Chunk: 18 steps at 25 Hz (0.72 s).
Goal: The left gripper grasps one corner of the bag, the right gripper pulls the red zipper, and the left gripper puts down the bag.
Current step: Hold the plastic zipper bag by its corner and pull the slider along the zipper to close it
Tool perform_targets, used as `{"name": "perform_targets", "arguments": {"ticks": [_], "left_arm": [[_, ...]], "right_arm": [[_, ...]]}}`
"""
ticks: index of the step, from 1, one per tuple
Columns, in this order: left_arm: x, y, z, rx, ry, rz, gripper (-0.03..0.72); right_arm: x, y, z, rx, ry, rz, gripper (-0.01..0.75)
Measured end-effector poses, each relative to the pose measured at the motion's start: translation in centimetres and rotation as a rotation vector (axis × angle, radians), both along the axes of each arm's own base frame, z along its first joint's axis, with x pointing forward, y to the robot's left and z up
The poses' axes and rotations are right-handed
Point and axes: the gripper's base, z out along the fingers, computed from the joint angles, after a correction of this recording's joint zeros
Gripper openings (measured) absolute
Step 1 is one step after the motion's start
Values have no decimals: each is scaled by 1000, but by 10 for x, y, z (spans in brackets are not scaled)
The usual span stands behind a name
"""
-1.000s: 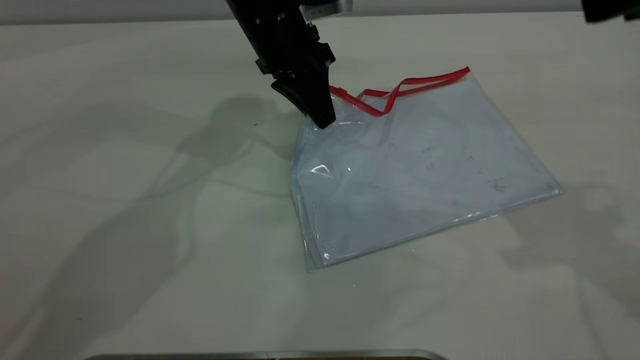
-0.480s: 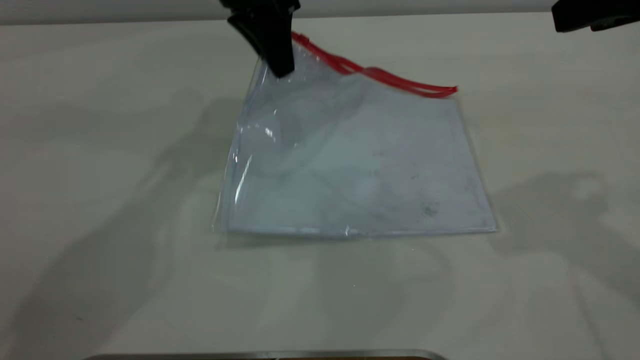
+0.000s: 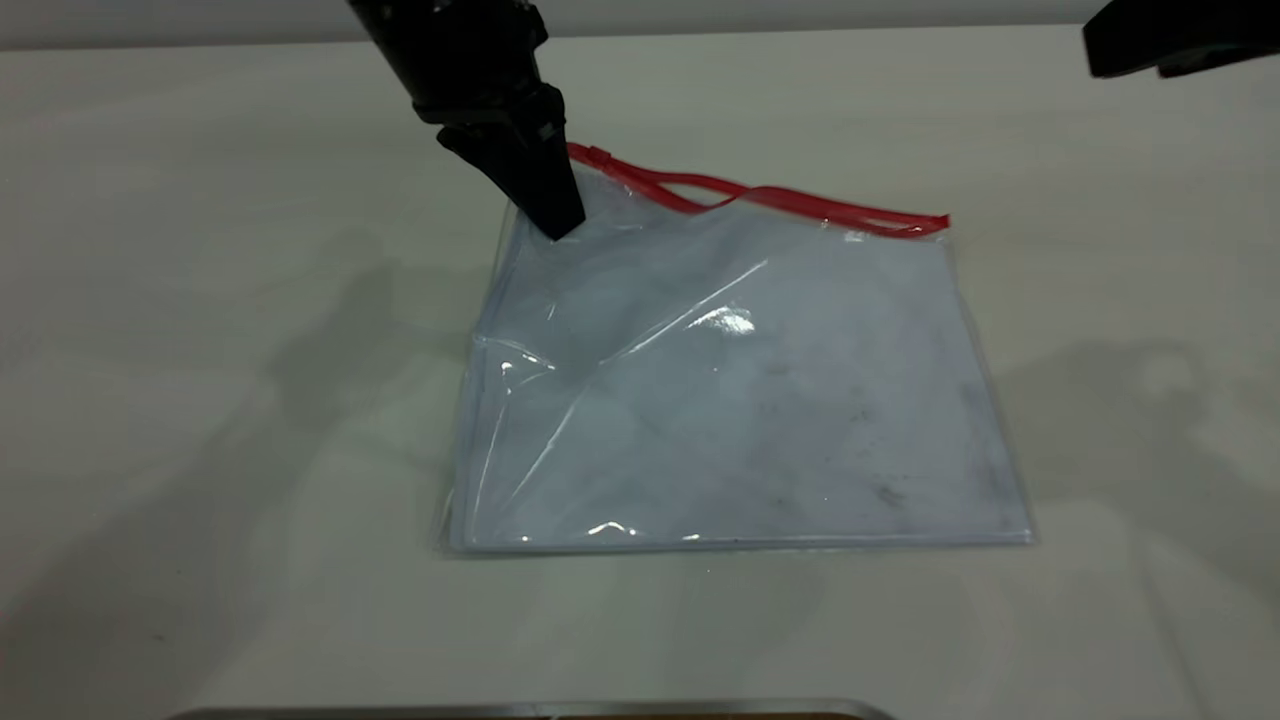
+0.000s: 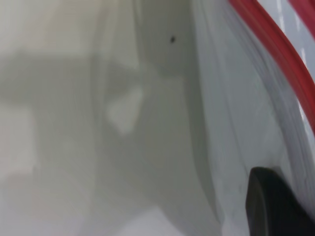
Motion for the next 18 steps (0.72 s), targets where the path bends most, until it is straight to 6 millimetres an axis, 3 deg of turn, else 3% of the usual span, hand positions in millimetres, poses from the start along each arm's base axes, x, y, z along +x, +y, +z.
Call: {"name": "perform_targets", "arguments": {"ticks": [4, 9, 14, 18], "left_arm": [[-12, 8, 2, -67, -144, -18, 55], [1, 8, 6, -123, -351, -66, 55], [3, 7, 8, -128, -468, -222, 55], [10, 20, 10, -137, -497, -268, 55]], "right_arm": [[4, 5, -8, 47, -5, 35, 441], [17, 13, -22, 131, -61, 83, 441], [40, 19, -35, 164, -75, 133, 441], [63, 26, -41, 209, -103, 189, 441]]}}
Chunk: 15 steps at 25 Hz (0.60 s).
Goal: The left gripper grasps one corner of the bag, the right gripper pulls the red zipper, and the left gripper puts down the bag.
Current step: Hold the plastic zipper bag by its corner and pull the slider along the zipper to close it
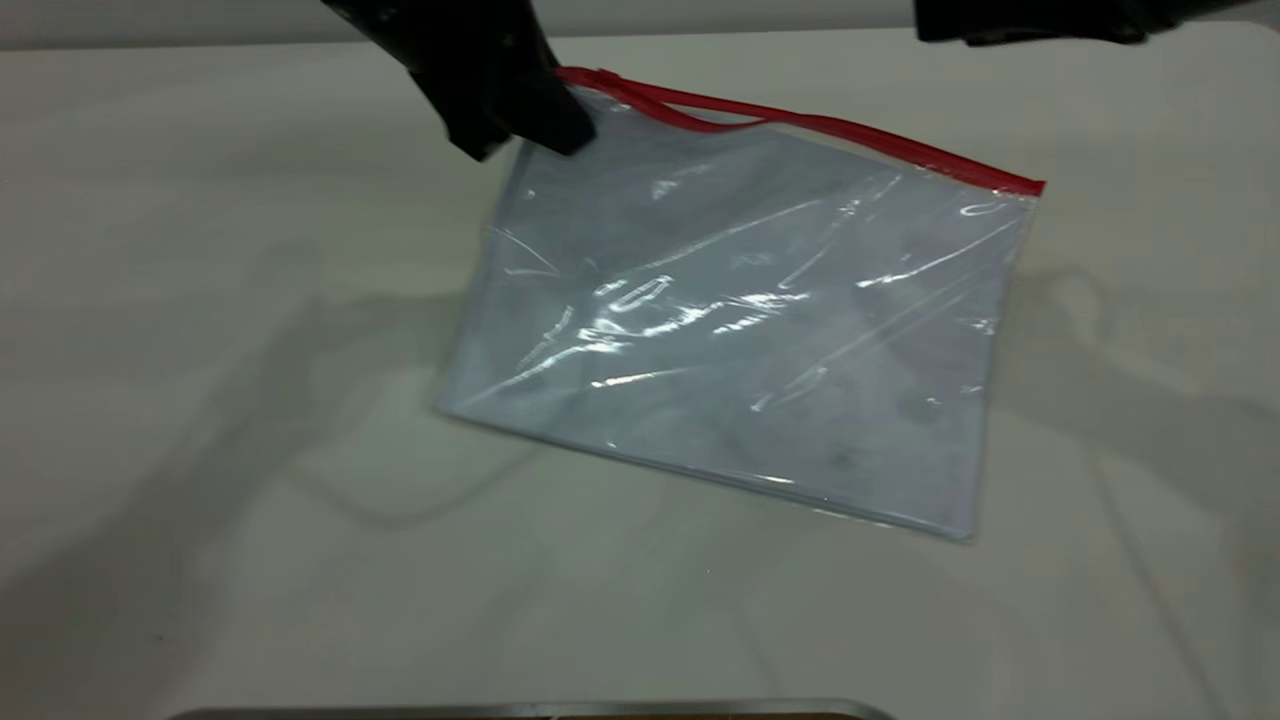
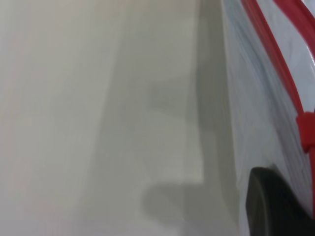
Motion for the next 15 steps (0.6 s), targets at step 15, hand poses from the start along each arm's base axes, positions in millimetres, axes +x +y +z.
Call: {"name": "perform_targets", "arguments": {"ticks": [15], "left_arm": [[24, 42, -7, -159, 14, -116, 55]], "right_arm": [[45, 99, -20, -90, -123, 231, 441]]}}
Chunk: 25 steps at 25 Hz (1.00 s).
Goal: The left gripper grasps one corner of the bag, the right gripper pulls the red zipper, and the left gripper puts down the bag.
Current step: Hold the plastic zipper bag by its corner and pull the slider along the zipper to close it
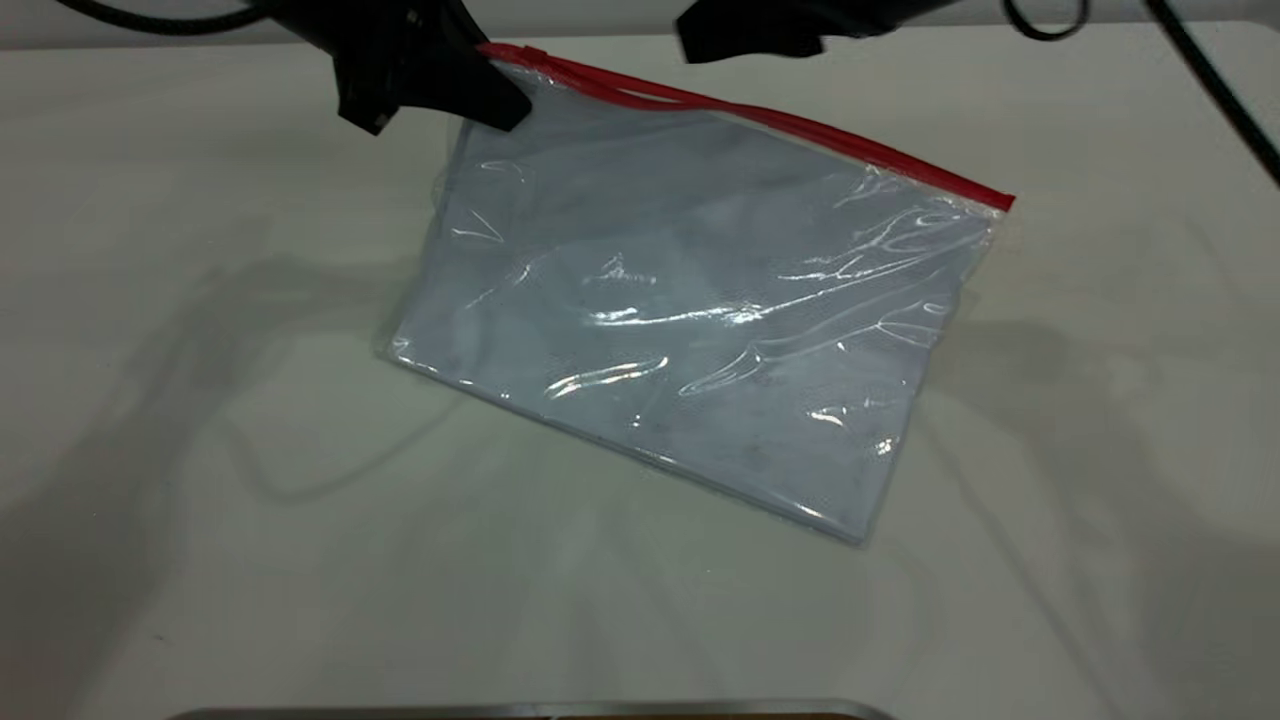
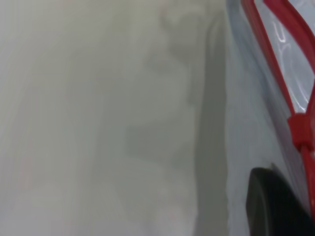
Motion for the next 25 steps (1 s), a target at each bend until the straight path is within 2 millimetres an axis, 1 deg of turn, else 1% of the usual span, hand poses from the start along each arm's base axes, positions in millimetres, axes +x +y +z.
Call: {"name": "perform_targets", "arguments": {"ticks": [5, 10, 14, 21, 23, 25], "left_arm": [[1, -2, 2, -28, 5, 21, 55], [1, -2, 2, -26, 2, 25, 55], [2, -2, 2, -23, -1, 29, 55], [1, -5, 1, -23, -1, 25, 55], [1, -6, 2, -27, -1, 27, 55], [1, -6, 2, -27, -1, 26, 55]], "right_arm": [[6, 21, -7, -14, -39, 58, 441], [19, 27, -15, -13, -47, 57, 441], [21, 36, -13, 22, -60, 92, 441], [23, 53, 0, 42, -107, 128, 433], [24, 54, -2, 40, -104, 127, 426], [24, 55, -10, 38, -89, 132, 421]]}}
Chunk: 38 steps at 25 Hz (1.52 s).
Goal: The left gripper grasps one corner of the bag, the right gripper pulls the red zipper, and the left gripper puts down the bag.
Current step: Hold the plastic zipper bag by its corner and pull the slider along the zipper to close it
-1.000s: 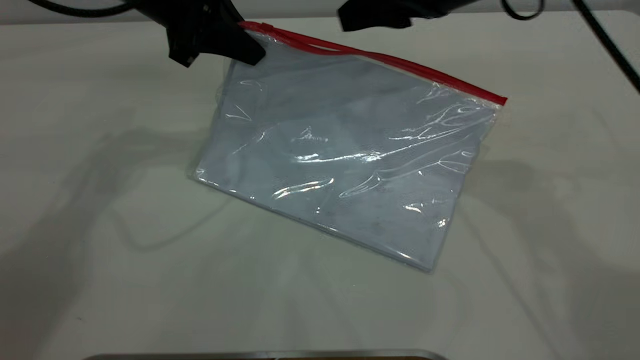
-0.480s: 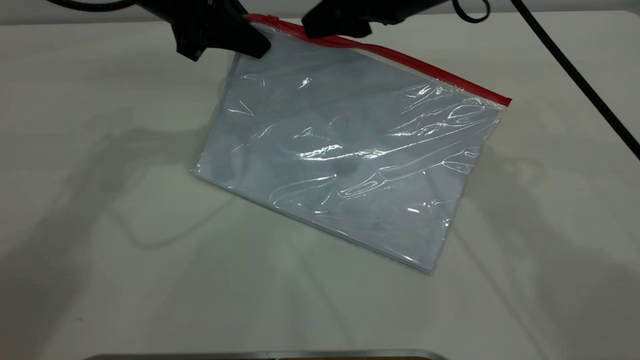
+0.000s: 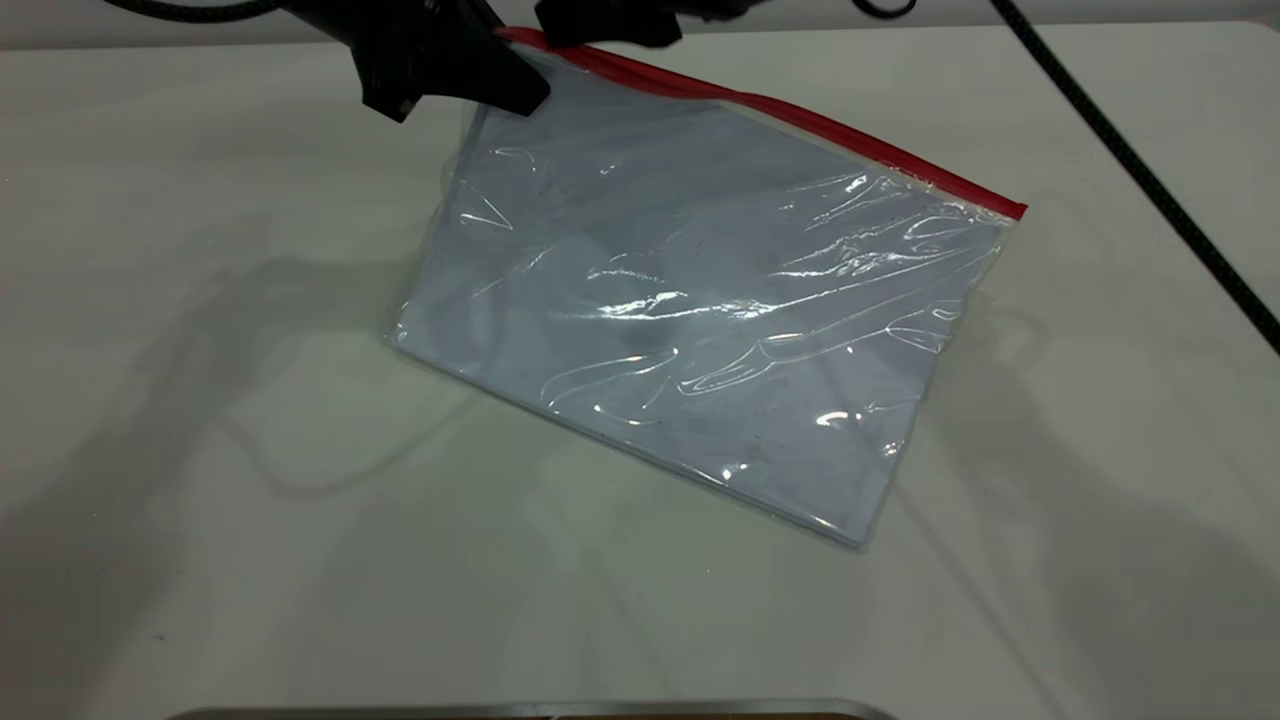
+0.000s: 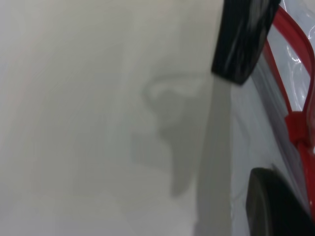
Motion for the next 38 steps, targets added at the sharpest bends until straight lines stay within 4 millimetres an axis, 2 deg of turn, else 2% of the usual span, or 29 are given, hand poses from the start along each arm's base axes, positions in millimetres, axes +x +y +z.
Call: {"name": "perform_targets", "arguments": {"ticks": [4, 12, 17, 25, 30, 38], "left_arm": [[0, 0, 0, -1, 0, 0, 55], [0, 0, -3, -1, 6, 2, 55], [1, 0, -3, -5, 5, 8, 55], [1, 0, -3, -6, 4, 12, 55], [1, 0, -3, -6, 4, 15, 55], [5, 8, 1, -72, 28, 65, 55]], "right_arm": [[1, 3, -14, 23, 48, 7, 417], [5, 6, -9, 47, 46, 7, 401], [5, 6, -9, 49, 46, 10, 293], [1, 13, -10, 40, 45, 22, 240], [1, 15, -11, 24, 20, 33, 43], [4, 13, -8, 35, 9, 33, 35]]}}
